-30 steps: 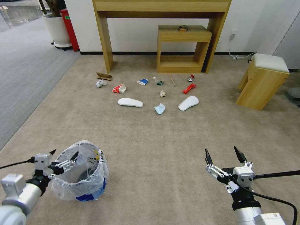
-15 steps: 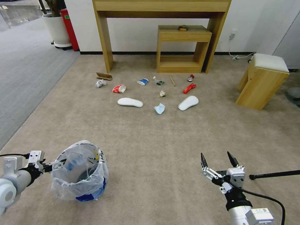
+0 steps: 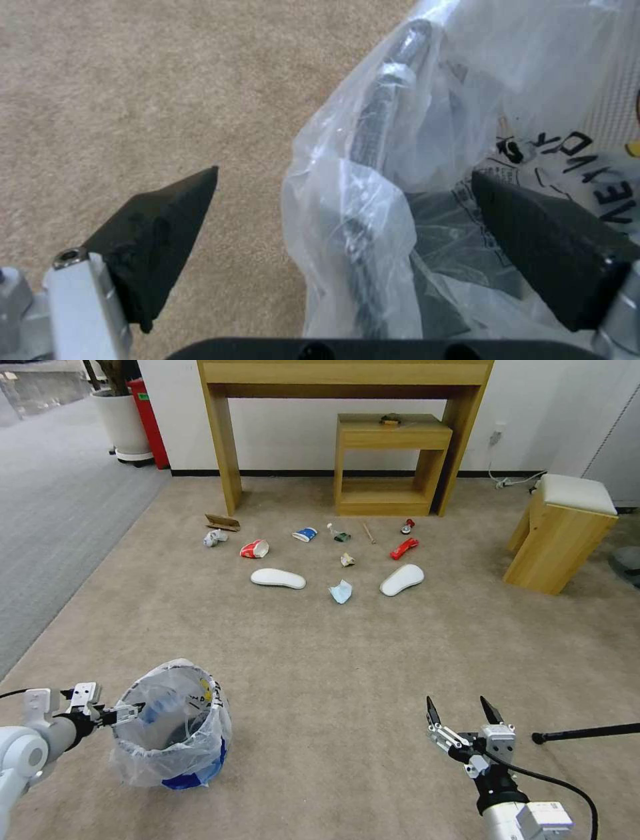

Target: Pick up the trash bin and place the garbage on the floor into it.

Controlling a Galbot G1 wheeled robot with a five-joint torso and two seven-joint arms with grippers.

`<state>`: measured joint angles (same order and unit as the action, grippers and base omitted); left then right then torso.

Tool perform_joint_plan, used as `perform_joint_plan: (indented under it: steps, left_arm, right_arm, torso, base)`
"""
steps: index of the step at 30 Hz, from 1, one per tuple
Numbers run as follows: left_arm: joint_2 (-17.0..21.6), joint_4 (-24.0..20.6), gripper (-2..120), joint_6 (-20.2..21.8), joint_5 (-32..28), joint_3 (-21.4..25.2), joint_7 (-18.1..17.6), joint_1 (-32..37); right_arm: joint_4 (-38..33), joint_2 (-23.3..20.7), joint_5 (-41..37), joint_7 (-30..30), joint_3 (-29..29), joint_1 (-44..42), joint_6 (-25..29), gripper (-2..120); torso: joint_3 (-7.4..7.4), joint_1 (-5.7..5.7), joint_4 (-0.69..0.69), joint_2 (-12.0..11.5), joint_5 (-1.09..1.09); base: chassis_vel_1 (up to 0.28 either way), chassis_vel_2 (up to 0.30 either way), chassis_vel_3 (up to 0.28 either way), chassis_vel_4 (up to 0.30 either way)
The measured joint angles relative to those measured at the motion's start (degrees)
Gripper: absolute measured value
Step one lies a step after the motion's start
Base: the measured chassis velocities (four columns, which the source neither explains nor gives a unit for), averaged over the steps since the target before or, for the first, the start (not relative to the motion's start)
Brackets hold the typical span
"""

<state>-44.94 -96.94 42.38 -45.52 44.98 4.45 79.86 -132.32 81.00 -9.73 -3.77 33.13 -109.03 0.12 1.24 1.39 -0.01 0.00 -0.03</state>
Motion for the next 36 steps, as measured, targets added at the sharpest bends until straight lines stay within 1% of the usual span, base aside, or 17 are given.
perform_joint_plan:
  steps: [5, 8, 9, 12, 13, 16, 17, 20, 22, 25, 26, 28, 29, 32, 34, 35, 36]
  left_arm:
    - [0.5, 1.2, 100, -0.1, 0.4, -1.5, 0.1, -1.1]
    - [0.9, 1.9, 90, -0.1, 0.9, -2.0, 0.6, -1.4]
    - [0.9, 1.9, 90, -0.1, 0.9, -2.0, 0.6, -1.4]
    - [1.2, 2.5, 75, -0.2, 1.5, -2.3, 1.0, -1.3]
    - [1.2, 2.5, 75, -0.2, 1.5, -2.3, 1.0, -1.3]
    - [1.3, 2.9, 62, -0.5, 1.8, -3.2, 1.0, -1.5]
    - [1.3, 2.9, 62, -0.5, 1.8, -3.2, 1.0, -1.5]
    - [1.1, 2.9, 46, -0.6, 1.9, -3.8, 0.9, -1.9]
    - [1.1, 2.8, 42, -0.6, 1.8, -3.9, 0.9, -1.9]
    - [1.0, 2.4, 27, -0.6, 1.4, -3.9, 0.8, -1.6]
    - [1.0, 2.4, 27, -0.6, 1.4, -3.9, 0.8, -1.6]
    - [1.0, 1.9, 19, -0.5, 0.9, -3.8, 0.4, -1.3]
    - [1.0, 1.9, 19, -0.5, 0.9, -3.8, 0.4, -1.3]
    - [1.0, 0.3, 5, -0.1, -1.5, -2.6, -0.9, -0.1]
    - [0.9, 0.0, 3, -0.1, -2.0, -2.4, -1.2, 0.1]
    - [0.8, -1.9, 0, 0.0, -4.1, -1.3, -2.4, 1.3]
    - [0.6, -3.9, 0, 0.0, -5.6, -0.1, -3.7, 2.4]
  right_arm:
    - [0.2, 0.3, -0.5, -0.3, -0.1, 0.4, -0.5, 100]
    - [0.6, 0.6, -0.5, -0.4, -0.1, 0.6, -0.5, 100]
    - [0.6, 0.6, -0.5, -0.4, -0.1, 0.6, -0.5, 100]
    - [0.7, 0.6, -0.5, -0.5, 0.0, 0.7, -0.4, 100]
    - [0.7, 0.6, -0.5, -0.5, 0.0, 0.7, -0.4, 100]
    - [0.9, 0.6, -0.6, -0.5, 0.0, 0.9, -0.3, 100]
    - [0.9, 0.6, -0.6, -0.5, 0.0, 0.9, -0.3, 100]
    - [0.9, 0.7, -0.7, -0.5, 0.0, 0.9, -0.2, 100]
    - [0.9, 0.7, -0.8, -0.5, 0.0, 0.9, -0.1, 100]
    - [0.9, 0.6, -1.0, -0.8, 0.2, 0.9, 0.0, 100]
    - [0.9, 0.6, -1.0, -0.8, 0.2, 0.9, 0.0, 100]
    - [0.9, 0.6, -1.0, -0.9, 0.2, 0.9, 0.0, 100]
    - [0.9, 0.6, -1.0, -0.9, 0.2, 0.9, 0.0, 100]
    - [0.7, 0.6, -1.0, -1.1, 0.1, 1.0, 0.0, 100]
    - [0.7, 0.6, -1.1, -1.1, 0.1, 1.1, 0.0, 100]
    - [0.6, 0.6, -1.2, -1.2, 0.2, 1.3, -0.1, 100]
    - [0.5, 0.5, -1.5, -1.4, 0.4, 1.5, -0.3, 100]
  torso:
    - [0.00, 0.00, 0.00, 0.0, 0.00]
    - [0.00, 0.00, 0.00, 0.0, 0.01]
    - [0.00, 0.00, 0.00, 0.0, 0.01]
    - [0.00, 0.00, 0.01, 0.0, 0.01]
    - [0.00, 0.00, 0.01, 0.0, 0.01]
    - [-0.01, 0.00, 0.01, 0.0, 0.05]
    - [-0.01, 0.00, 0.01, 0.0, 0.05]
    - [-0.01, -0.01, 0.01, 0.0, 0.05]
    - [-0.02, -0.01, 0.01, 0.0, 0.05]
    - [-0.01, -0.01, 0.01, 0.0, 0.02]
    - [-0.01, -0.01, 0.01, 0.0, 0.02]
    - [-0.01, -0.01, 0.01, 0.0, 0.00]
    - [-0.01, -0.01, 0.01, 0.0, 0.00]
    - [0.00, 0.00, -0.01, 0.0, -0.04]
    - [0.00, 0.00, 0.00, 0.0, -0.04]
    - [0.01, 0.00, 0.00, 0.0, -0.07]
    - [0.01, 0.00, -0.01, 0.0, -0.05]
  base:
    - [0.000, 0.000, 0.000, 0.000]
    - [0.000, 0.000, 0.000, 0.000]
    - [0.000, 0.000, 0.000, 0.000]
    - [0.000, 0.000, 0.000, 0.000]
    - [0.000, 0.000, 0.000, 0.000]
    - [0.000, 0.000, 0.000, 0.000]
    - [0.000, 0.000, 0.000, 0.000]
    - [0.000, 0.000, 0.000, 0.000]
    - [0.000, 0.000, 0.000, 0.000]
    - [0.000, 0.000, 0.000, 0.000]
    - [0.000, 0.000, 0.000, 0.000]
    - [0.000, 0.000, 0.000, 0.000]
    - [0.000, 0.000, 0.000, 0.000]
    - [0.000, 0.000, 0.000, 0.000]
    - [0.000, 0.000, 0.000, 0.000]
    - [0.000, 0.000, 0.000, 0.000]
    - [0.000, 0.000, 0.000, 0.000]
